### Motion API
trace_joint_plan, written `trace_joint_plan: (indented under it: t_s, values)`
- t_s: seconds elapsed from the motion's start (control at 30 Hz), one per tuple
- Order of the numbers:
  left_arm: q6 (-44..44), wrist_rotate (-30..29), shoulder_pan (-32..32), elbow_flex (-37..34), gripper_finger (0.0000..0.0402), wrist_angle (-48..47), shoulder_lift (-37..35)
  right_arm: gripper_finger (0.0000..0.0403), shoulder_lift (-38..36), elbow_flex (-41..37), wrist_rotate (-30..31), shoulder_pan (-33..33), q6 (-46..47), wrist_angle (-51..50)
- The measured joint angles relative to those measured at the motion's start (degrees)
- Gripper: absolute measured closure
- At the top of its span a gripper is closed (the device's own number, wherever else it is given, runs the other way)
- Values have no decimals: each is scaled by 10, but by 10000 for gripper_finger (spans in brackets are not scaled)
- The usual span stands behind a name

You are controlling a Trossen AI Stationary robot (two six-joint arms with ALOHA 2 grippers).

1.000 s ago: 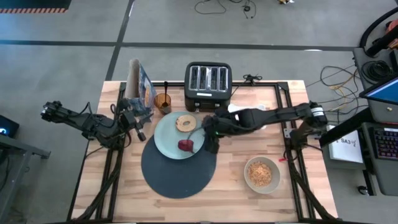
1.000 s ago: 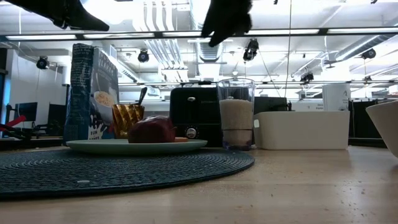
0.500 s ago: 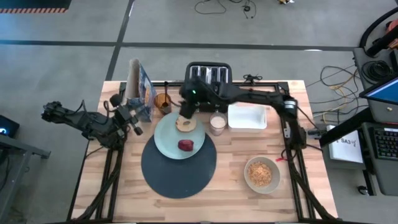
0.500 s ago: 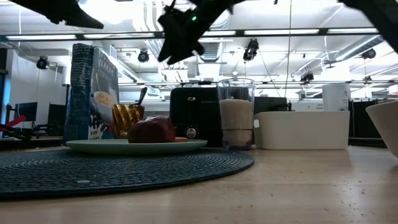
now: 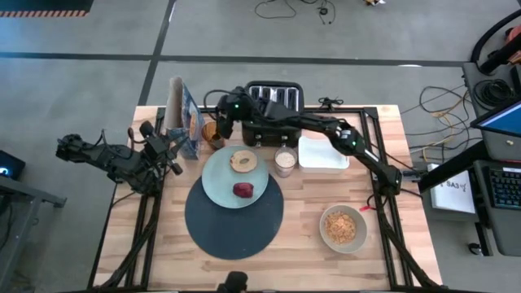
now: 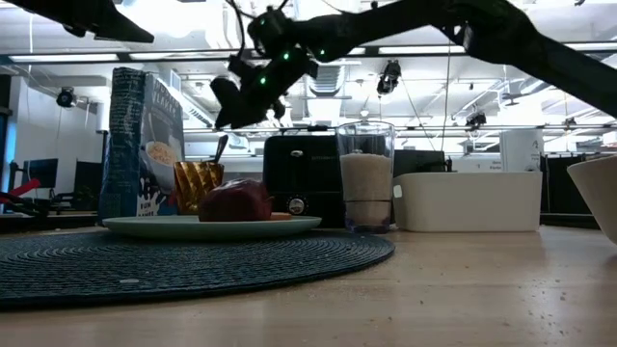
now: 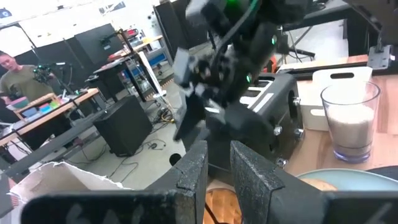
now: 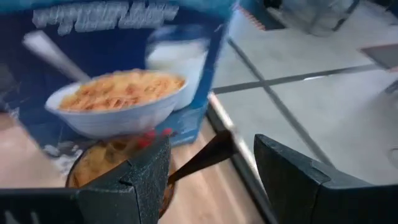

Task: Arrange a breakfast setting
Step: Put the spoon on the table mat

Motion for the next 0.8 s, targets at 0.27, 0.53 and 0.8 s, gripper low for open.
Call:
trace_joint_plan:
  t_s: [0.27, 0.53, 0.8]
  values:
    - [0, 0, 0, 0, 349, 0, 1, 184, 31, 0, -35, -15, 23, 52]
    - [0, 1, 0, 0, 349, 0, 1, 184, 51, 0, -41, -17, 36, 78]
    - [0, 1, 0, 0, 349, 0, 2, 245, 50, 0, -41, -19, 37, 77]
